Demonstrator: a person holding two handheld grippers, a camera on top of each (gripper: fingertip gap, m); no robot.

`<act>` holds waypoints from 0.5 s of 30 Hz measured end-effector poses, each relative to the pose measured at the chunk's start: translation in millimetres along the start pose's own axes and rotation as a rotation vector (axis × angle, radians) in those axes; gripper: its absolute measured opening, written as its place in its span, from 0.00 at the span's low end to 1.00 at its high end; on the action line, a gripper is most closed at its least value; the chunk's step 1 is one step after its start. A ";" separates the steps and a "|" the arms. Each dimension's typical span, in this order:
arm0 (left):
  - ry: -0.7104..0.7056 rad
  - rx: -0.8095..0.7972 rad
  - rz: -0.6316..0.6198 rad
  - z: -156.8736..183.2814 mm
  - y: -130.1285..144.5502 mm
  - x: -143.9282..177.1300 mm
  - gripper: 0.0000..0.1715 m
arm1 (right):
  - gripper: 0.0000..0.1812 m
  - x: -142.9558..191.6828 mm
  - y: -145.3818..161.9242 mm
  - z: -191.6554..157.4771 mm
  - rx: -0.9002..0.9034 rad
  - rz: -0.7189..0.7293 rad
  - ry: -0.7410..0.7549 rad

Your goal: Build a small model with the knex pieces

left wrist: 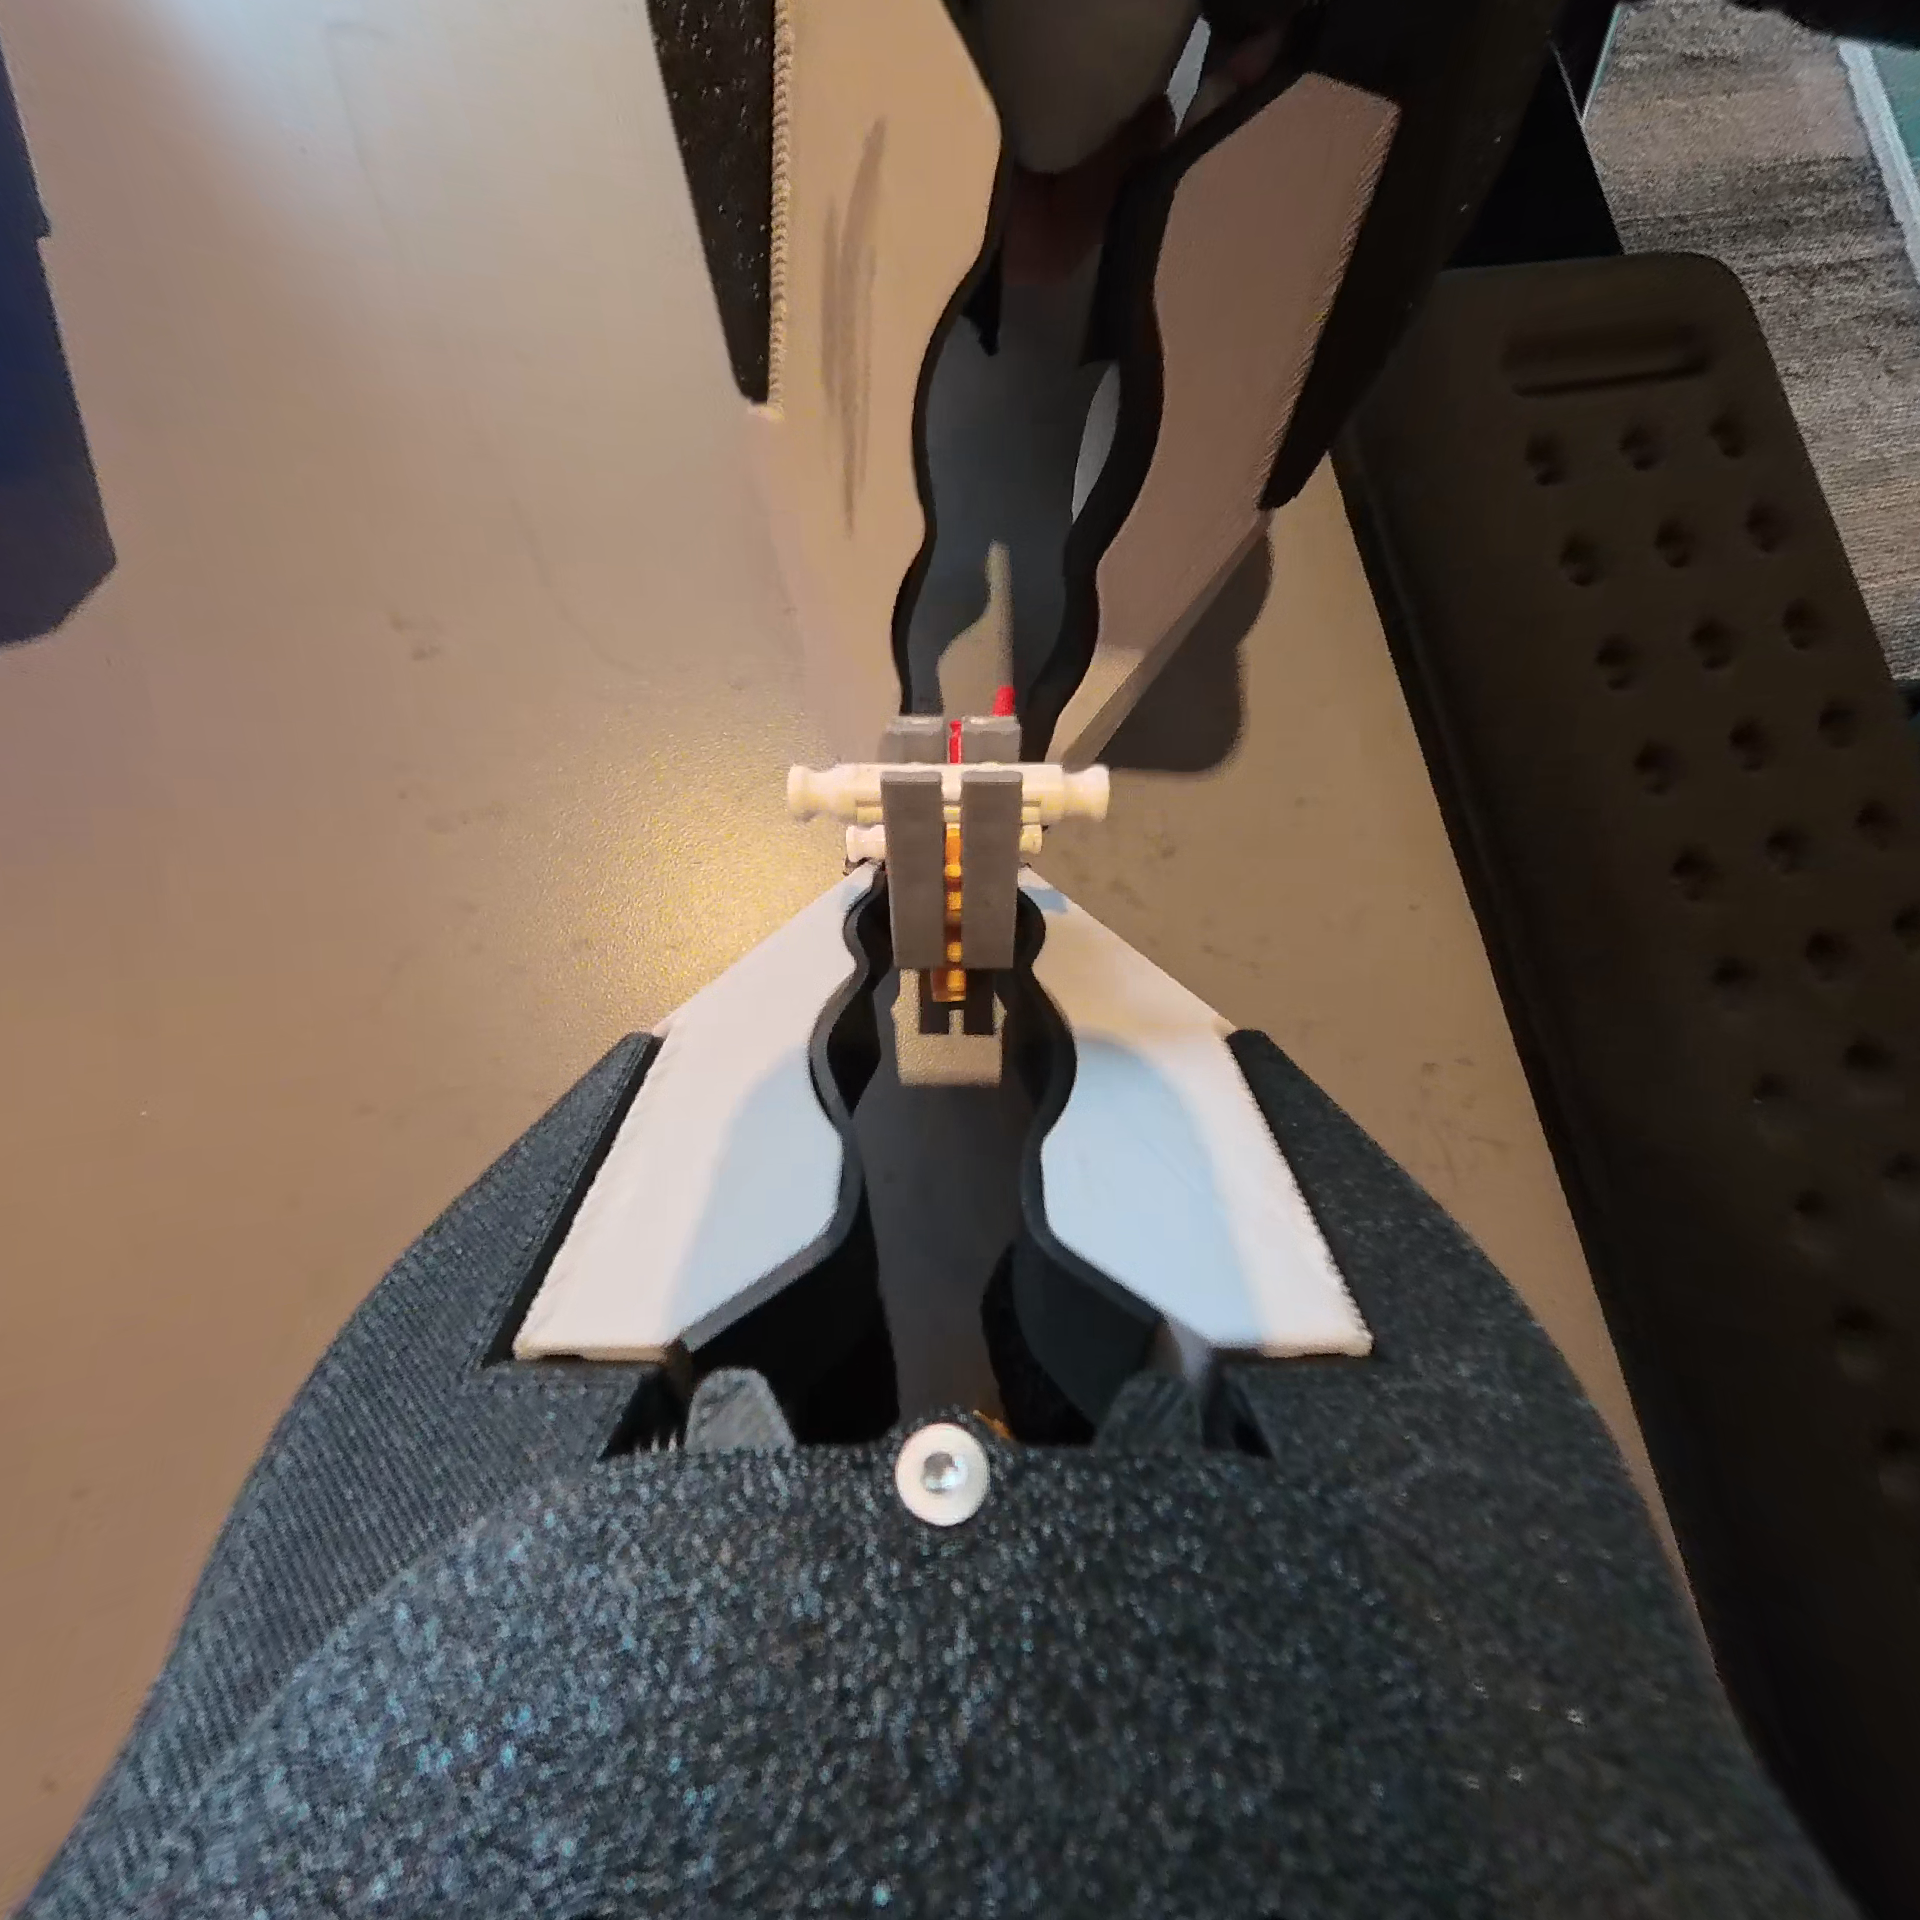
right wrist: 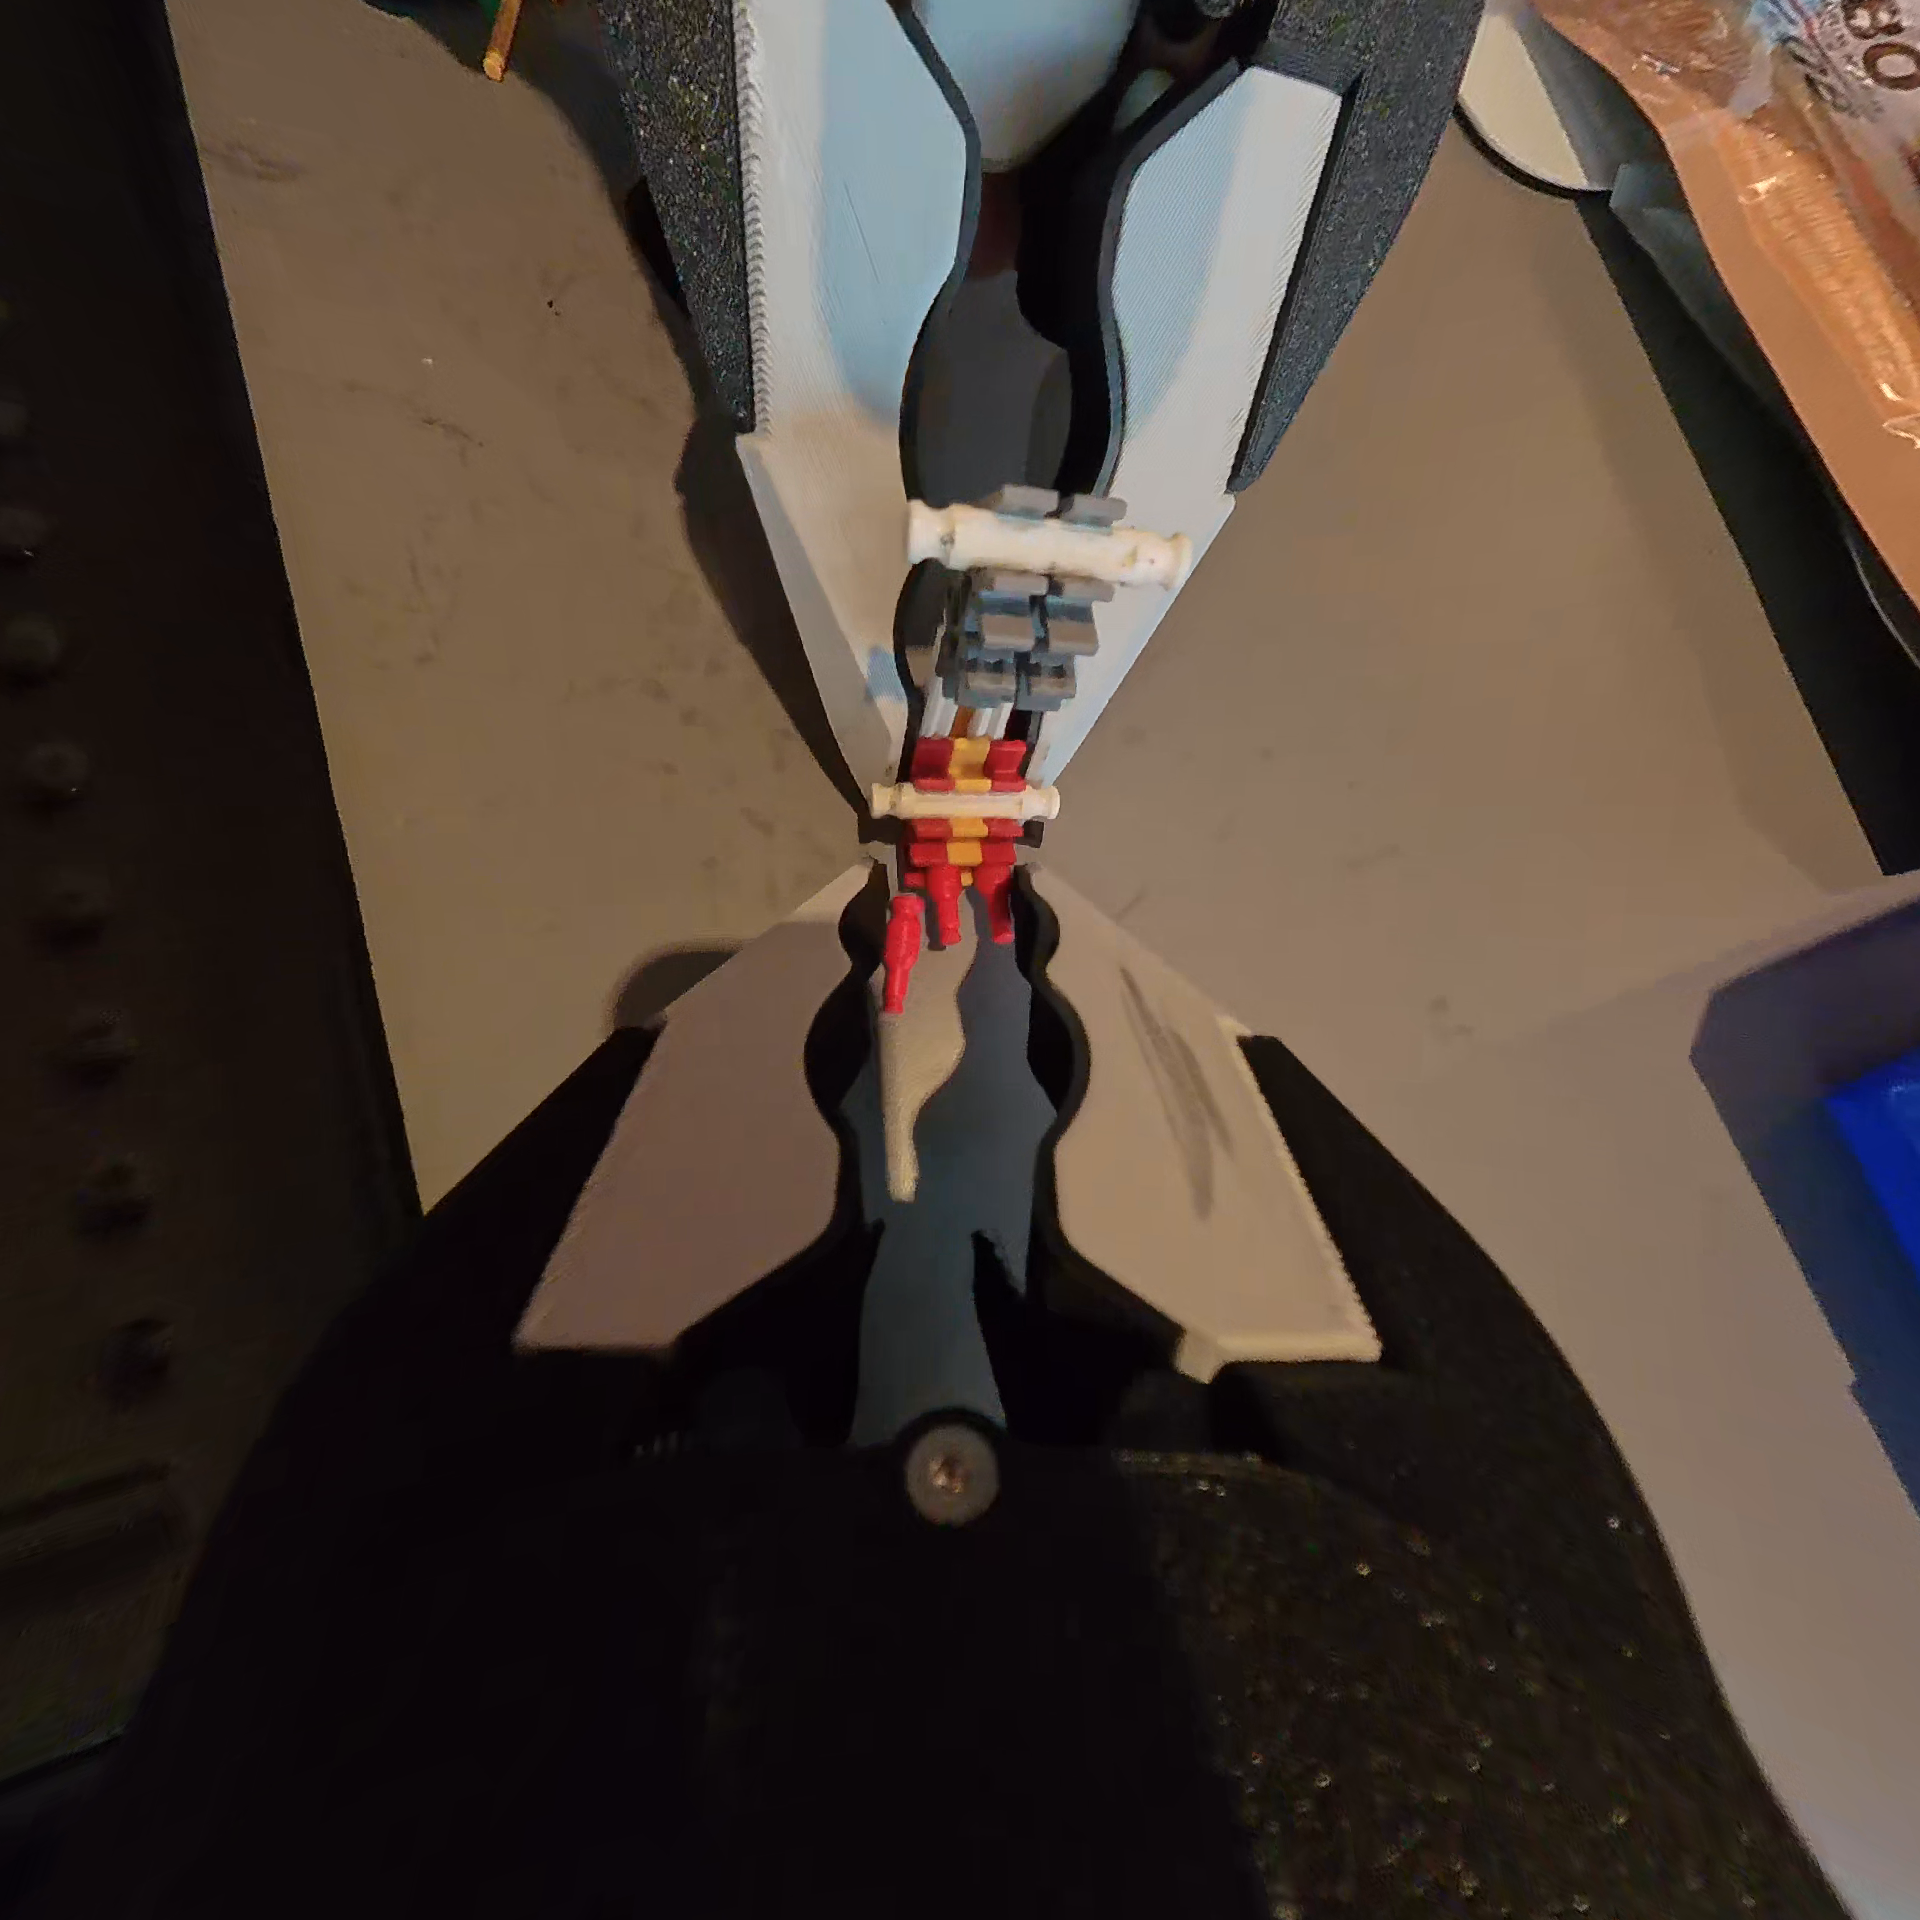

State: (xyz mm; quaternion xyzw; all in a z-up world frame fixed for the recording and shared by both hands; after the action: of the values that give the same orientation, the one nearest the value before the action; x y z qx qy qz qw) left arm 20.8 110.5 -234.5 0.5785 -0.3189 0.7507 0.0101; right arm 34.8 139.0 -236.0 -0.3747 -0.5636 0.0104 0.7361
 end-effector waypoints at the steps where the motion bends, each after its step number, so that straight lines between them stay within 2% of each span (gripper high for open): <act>1: 0.003 0.003 -0.001 0.0 -0.1 0.0 0.10 | 0.14 0.5 0.7 0.4 -0.003 0.000 0.008; 3: 0.015 0.012 -0.003 -0.3 -0.1 0.2 0.10 | 0.22 3.4 3.6 1.2 -0.017 -0.009 0.020; 5: 0.027 0.024 -0.003 -0.5 -0.5 0.3 0.10 | 0.22 7.9 7.4 0.6 -0.020 -0.013 0.038; 8: 0.050 0.043 -0.001 -0.8 -0.8 0.5 0.10 | 0.18 15.3 12.6 0.2 -0.032 -0.015 0.080; 11: 0.072 0.046 0.006 -1.3 -0.9 0.7 0.10 | 0.06 17.1 8.4 0.2 -0.043 0.013 0.114; 15: 0.075 0.048 0.008 -1.5 -1.0 0.7 0.10 | 0.04 14.8 6.2 2.2 -0.043 0.023 0.111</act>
State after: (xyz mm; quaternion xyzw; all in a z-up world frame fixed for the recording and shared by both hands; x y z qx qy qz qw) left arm 19.6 111.8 -233.6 0.5488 -0.3026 0.7793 0.0051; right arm 40.9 151.1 -227.2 -0.3971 -0.5175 -0.0140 0.7579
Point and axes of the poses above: each gripper's, where its closed fingertips meet, x back along the fingers, y out of its underside, z = x × y across the jaws, the point moved 2 cm from there along x, back along the fingers, and after that the axes turned 11 degrees about -z, right-handed, at the moved point
